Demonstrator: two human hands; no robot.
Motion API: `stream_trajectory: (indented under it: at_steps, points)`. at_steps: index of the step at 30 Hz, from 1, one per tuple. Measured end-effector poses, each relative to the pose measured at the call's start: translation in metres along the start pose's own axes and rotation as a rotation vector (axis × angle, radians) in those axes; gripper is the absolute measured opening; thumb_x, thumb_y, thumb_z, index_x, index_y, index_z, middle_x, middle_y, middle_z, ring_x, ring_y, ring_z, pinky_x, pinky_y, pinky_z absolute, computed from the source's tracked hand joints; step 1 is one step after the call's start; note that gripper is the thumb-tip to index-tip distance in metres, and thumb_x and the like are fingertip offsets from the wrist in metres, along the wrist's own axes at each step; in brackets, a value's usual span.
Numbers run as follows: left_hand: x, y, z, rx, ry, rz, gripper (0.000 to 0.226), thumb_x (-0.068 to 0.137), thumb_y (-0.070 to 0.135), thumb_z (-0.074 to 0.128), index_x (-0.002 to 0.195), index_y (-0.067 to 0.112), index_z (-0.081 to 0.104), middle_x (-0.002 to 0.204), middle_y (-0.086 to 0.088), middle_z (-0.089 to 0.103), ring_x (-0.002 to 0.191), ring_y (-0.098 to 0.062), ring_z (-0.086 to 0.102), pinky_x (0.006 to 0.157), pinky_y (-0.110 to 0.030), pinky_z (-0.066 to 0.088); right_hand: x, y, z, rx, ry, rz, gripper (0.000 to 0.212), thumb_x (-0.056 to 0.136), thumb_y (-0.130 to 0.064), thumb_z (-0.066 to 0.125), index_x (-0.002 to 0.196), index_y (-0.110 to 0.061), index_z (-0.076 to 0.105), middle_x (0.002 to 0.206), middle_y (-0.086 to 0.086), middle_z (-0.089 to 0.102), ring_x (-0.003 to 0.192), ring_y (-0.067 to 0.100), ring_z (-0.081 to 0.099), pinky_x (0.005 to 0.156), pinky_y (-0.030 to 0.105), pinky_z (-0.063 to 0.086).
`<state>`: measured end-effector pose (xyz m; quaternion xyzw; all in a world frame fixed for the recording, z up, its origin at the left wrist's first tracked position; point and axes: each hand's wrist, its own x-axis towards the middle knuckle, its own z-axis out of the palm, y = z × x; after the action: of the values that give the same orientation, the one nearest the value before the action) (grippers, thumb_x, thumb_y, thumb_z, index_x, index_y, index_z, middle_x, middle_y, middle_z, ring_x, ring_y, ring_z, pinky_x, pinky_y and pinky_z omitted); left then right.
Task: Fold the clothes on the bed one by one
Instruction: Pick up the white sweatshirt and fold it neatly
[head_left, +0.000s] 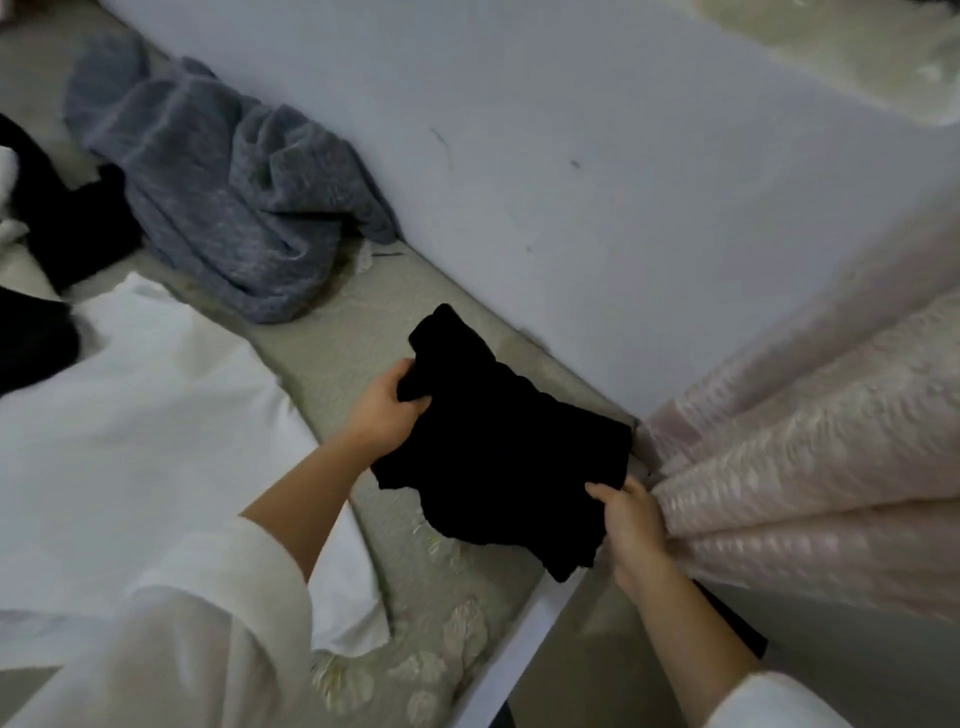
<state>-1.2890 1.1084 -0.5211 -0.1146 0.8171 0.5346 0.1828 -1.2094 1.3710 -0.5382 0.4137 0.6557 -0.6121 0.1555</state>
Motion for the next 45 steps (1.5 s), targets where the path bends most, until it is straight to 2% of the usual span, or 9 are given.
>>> stream_trajectory:
  at_steps: [4,9,14,19,23,27,39,43,45]
  points:
    - [0.059,0.021,0.014,0.028,0.081,0.077,0.023,0.092,0.011,0.057,0.109,0.026,0.056,0.095,0.008,0.062,0.097,-0.018,0.061,0.081,-0.029,0.045,0.035,-0.011,0.015,0.123,0.058,-0.059,0.023,0.089,-0.006,0.06,0.104,-0.024,0.063,0.097,-0.005,0.067,0.088,0.014,0.064,0.078,0.032,0.052]
    - [0.09,-0.003,0.051,0.287,0.334,0.03,0.059,0.094,0.023,0.054,0.148,0.021,0.031,0.153,-0.01,0.029,0.14,-0.027,0.028,0.11,-0.037,0.026,0.069,-0.004,0.028,-0.068,0.157,-0.194,0.055,0.084,-0.005,0.069,0.134,-0.009,0.046,0.127,0.009,0.058,0.112,0.023,0.058,0.096,0.035,0.047]
    - [0.069,-0.046,0.096,0.812,-0.041,0.269,0.058,0.1,0.048,0.031,0.151,0.04,0.005,0.159,0.006,-0.015,0.143,-0.015,-0.021,0.117,-0.043,-0.003,0.078,0.013,0.031,-0.875,0.118,-0.587,0.077,0.084,-0.034,0.07,0.149,-0.025,0.03,0.158,0.001,0.018,0.144,0.022,0.015,0.112,0.042,0.021]
    - [0.06,-0.073,0.103,0.905,-0.213,0.113,0.056,0.101,0.05,0.018,0.148,0.042,-0.01,0.156,0.005,-0.027,0.142,-0.019,-0.027,0.116,-0.045,-0.009,0.083,0.023,0.031,-1.309,-0.087,-0.51,0.07,0.089,-0.045,0.057,0.149,-0.035,0.022,0.16,-0.006,0.005,0.146,0.017,0.0,0.112,0.045,0.015]
    - [0.038,-0.069,0.082,0.735,-0.053,0.098,0.055,0.102,0.043,0.024,0.152,0.036,0.0,0.158,0.005,-0.019,0.144,-0.017,-0.023,0.116,-0.04,-0.009,0.063,0.018,0.054,-1.325,-0.029,-0.698,0.067,0.078,-0.025,0.07,0.139,-0.018,0.043,0.151,0.005,0.03,0.137,0.023,0.022,0.106,0.048,0.025]
    - [-0.014,-0.092,0.022,0.6,0.173,-0.001,0.058,0.101,0.032,0.035,0.152,0.029,0.008,0.16,0.002,-0.008,0.145,-0.016,-0.015,0.119,-0.038,-0.004,0.036,0.029,0.096,-1.449,-0.252,-0.882,0.065,0.077,-0.023,0.072,0.136,-0.015,0.046,0.146,0.005,0.039,0.134,0.026,0.033,0.104,0.046,0.032]
    - [-0.178,-0.225,-0.073,-0.152,1.007,-0.969,0.063,0.095,0.022,0.053,0.149,0.006,0.023,0.154,-0.021,0.014,0.136,-0.037,0.023,0.108,-0.047,0.028,-0.039,0.097,0.219,-1.483,-0.908,-1.089,0.063,0.089,-0.049,0.048,0.143,-0.02,0.034,0.15,-0.001,0.029,0.137,0.017,0.024,0.11,0.035,0.018]
    - [-0.19,-0.242,-0.057,-0.552,1.055,-0.957,0.058,0.092,0.027,0.061,0.139,0.005,0.033,0.125,-0.012,0.052,0.108,-0.03,0.055,0.09,-0.037,0.045,-0.06,0.127,0.221,-1.714,-0.991,-1.111,0.073,0.082,-0.059,0.05,0.14,-0.018,0.031,0.151,0.0,0.024,0.14,0.018,0.019,0.114,0.034,0.016]
    - [-0.191,-0.24,-0.059,-0.77,1.044,-0.899,0.037,0.091,0.021,0.063,0.122,0.013,0.043,0.096,-0.003,0.058,0.082,-0.021,0.061,0.07,-0.03,0.048,-0.068,0.134,0.223,-1.736,-0.916,-1.095,0.051,0.092,-0.043,0.051,0.133,-0.015,0.041,0.151,0.004,0.03,0.14,0.02,0.025,0.112,0.033,0.022]
